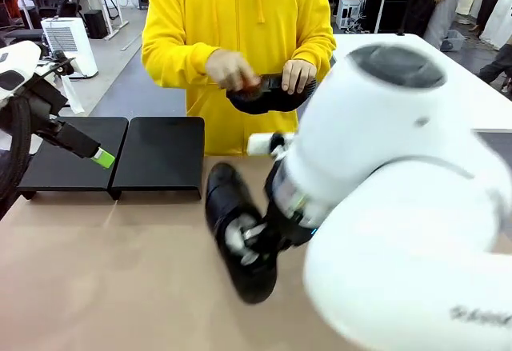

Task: Organize the shoes by placing them on the stand.
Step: Pick up one Shoe and place it in the middle of the table.

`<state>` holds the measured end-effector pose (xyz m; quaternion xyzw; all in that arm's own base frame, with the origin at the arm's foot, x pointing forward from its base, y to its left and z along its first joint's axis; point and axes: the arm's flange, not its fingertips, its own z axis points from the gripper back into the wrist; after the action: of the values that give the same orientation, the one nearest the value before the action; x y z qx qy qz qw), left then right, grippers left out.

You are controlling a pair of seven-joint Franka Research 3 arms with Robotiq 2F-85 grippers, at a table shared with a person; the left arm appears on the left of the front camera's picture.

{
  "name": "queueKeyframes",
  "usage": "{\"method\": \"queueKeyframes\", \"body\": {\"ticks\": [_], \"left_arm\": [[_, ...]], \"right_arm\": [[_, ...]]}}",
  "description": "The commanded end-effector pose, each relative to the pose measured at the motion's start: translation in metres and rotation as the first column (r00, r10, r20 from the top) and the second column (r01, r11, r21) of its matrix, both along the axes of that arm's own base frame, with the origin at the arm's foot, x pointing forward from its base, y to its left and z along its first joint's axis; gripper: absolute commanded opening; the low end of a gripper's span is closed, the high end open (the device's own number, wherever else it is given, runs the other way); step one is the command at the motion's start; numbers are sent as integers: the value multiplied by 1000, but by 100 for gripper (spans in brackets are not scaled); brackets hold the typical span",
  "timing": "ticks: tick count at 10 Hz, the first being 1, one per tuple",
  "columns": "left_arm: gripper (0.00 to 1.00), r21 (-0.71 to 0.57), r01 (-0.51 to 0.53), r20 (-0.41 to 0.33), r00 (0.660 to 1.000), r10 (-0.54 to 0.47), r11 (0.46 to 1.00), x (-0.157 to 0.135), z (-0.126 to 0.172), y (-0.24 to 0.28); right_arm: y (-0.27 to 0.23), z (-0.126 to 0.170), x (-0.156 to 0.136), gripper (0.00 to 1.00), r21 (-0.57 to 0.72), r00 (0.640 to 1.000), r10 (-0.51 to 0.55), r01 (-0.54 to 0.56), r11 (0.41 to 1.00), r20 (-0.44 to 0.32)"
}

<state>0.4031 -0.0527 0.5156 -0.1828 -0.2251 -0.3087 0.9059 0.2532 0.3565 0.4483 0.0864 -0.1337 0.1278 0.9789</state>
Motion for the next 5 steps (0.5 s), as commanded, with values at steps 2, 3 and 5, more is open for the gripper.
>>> {"method": "queueKeyframes", "body": {"ticks": [2, 3, 5], "left_arm": [[100, -22, 19, 5, 1000, -19, 1000, 0, 0, 3], [100, -22, 19, 5, 1000, -19, 1000, 0, 0, 3], [100, -22, 19, 5, 1000, -19, 1000, 0, 0, 3]], "right_arm": [[48, -48, 13, 0, -10, 998, -46, 46, 999, -43], [52, -57, 14, 0, -32, 996, -81, 80, 996, -34], [51, -72, 18, 0, -82, 986, -162, 159, 984, -26]]}}
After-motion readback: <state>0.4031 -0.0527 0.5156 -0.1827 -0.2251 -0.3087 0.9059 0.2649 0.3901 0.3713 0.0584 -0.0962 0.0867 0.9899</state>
